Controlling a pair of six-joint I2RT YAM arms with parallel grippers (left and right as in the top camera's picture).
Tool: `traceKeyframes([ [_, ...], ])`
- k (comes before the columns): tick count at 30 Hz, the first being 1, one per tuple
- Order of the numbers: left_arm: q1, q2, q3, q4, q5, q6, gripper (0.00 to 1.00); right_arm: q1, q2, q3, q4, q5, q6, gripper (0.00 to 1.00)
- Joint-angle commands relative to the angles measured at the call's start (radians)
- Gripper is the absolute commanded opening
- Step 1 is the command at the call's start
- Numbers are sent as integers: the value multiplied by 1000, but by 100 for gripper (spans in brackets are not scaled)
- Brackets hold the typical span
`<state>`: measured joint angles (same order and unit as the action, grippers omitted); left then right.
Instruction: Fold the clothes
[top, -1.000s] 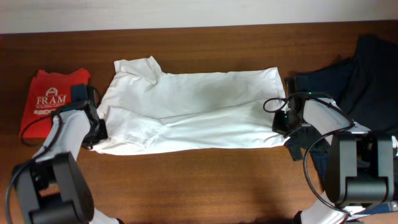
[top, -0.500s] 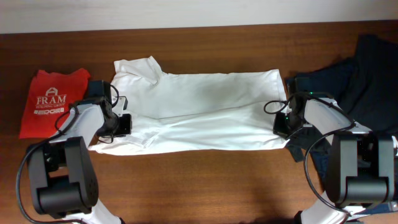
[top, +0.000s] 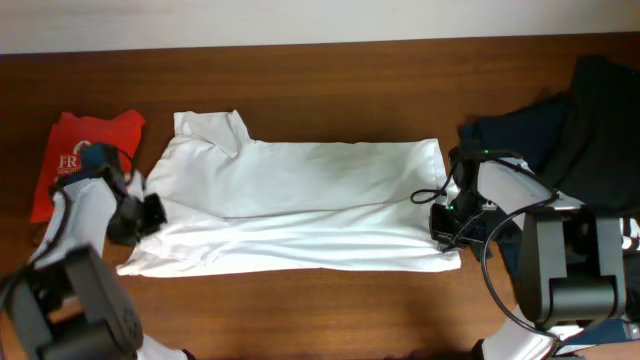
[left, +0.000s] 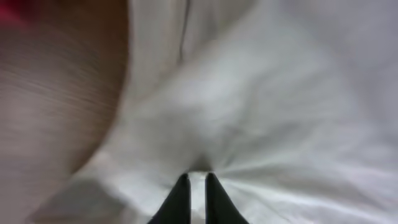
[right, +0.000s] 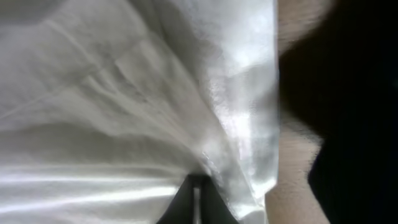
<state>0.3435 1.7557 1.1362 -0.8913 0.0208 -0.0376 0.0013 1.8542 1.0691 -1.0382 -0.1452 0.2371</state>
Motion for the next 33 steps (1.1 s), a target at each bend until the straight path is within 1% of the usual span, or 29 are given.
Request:
traceKeyframes([
  [1, -14, -158, 77, 75, 74, 87, 36, -46, -17, 134, -50, 50, 5, 23],
  [2, -29, -183, 87, 118, 116, 109, 57, -56, -24, 212, -87, 52, -15, 27],
  [3, -40, -188, 95, 146, 130, 115, 63, -56, -24, 259, -109, 52, -34, 28],
  [4, -54, -185, 101, 187, 160, 122, 66, -54, -24, 312, -125, 52, -50, 29],
  [6, -74, -181, 101, 241, 191, 150, 68, -54, -24, 340, -128, 51, -50, 32],
  [9, -88, -136, 153, 290, 205, 168, 70, -54, -24, 341, -136, 51, -66, 33],
  [11, -89, -47, 249, 290, 252, 208, 72, -54, -24, 341, -140, 51, -66, 33],
  [13, -93, 72, 332, 304, 263, 212, 72, -54, -24, 341, -151, 51, -66, 33],
  [15, -94, 172, 378, 336, 278, 212, 72, -54, -24, 341, -153, 52, -66, 37],
  [16, -94, 232, 399, 375, 307, 212, 71, -54, -24, 341, -152, 51, -65, 38],
  [19, -95, 331, 405, 496, 384, 210, 70, -54, -24, 341, -154, 50, -65, 38],
  [21, -105, 396, 405, 583, 384, 208, 70, -54, -24, 341, -156, 48, -65, 38],
  [24, -114, 457, 405, 656, 384, 208, 70, -54, -24, 341, -155, 48, -65, 38],
  [27, -129, 485, 405, 691, 383, 208, 70, -54, -24, 341, -156, 48, -65, 38],
  [29, -138, 516, 405, 708, 337, 208, 70, -54, -24, 341, -159, 48, -65, 38],
  [30, -138, 524, 405, 706, 288, 208, 70, -54, -24, 341, -159, 48, -65, 38],
  [33, -138, 526, 405, 717, 275, 208, 70, -54, -24, 341, -160, 48, -65, 38],
])
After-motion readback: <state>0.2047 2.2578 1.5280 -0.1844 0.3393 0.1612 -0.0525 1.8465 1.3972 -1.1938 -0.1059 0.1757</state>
